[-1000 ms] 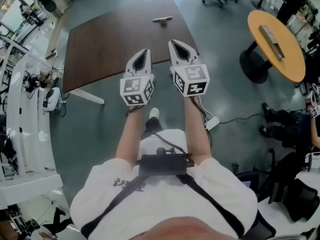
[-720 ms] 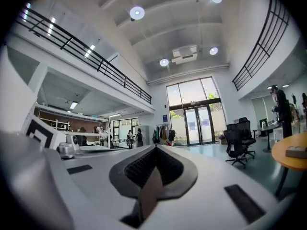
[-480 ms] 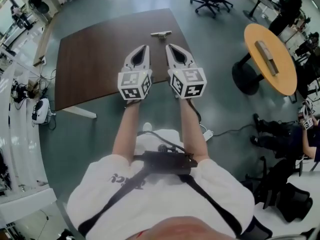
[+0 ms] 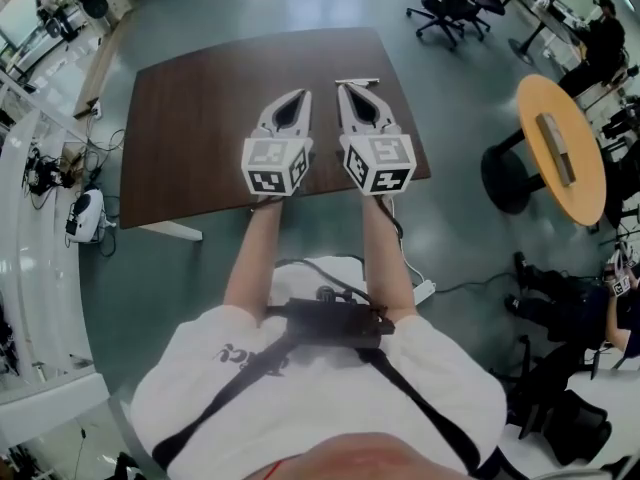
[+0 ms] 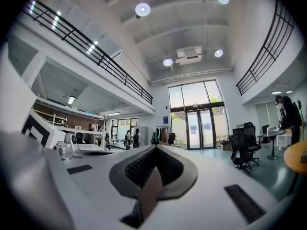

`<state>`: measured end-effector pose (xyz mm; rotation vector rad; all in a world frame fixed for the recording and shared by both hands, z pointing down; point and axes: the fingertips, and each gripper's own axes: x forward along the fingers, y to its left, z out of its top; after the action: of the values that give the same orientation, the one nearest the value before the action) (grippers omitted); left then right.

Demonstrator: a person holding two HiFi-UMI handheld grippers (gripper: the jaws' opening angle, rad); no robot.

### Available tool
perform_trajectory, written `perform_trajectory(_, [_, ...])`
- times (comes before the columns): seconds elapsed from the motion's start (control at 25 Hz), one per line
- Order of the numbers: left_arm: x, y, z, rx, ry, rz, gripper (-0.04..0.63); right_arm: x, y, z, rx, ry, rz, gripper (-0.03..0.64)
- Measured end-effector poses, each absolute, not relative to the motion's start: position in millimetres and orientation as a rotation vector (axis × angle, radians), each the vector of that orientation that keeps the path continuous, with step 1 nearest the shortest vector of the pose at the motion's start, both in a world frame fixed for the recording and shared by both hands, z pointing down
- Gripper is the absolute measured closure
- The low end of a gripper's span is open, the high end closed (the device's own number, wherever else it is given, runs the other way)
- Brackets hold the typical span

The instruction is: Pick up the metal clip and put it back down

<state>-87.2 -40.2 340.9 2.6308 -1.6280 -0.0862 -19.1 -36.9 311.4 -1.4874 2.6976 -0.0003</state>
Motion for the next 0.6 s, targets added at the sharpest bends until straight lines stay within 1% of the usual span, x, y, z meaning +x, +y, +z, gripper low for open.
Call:
perform_trajectory(0.12, [-98.5, -65.0, 357.1, 2.613, -1.59, -0.071, 0.6, -32.4, -57.9, 322.7, -1.523, 2.708, -0.003, 0.629])
perform_trajectory(0.36, [-77.1, -104.9, 365.8, 2.657, -1.534, -0.055, 0.6, -2.3, -112.0, 339.4, -1.6, 2.659, -0.108, 0.629])
perform_trajectory(0.6, [-87.0, -159.8, 388.9, 2.648, -1.611, 0.002, 0.6, -11.3, -166.1, 370.8, -1.601, 2.705, -0.17, 0.629])
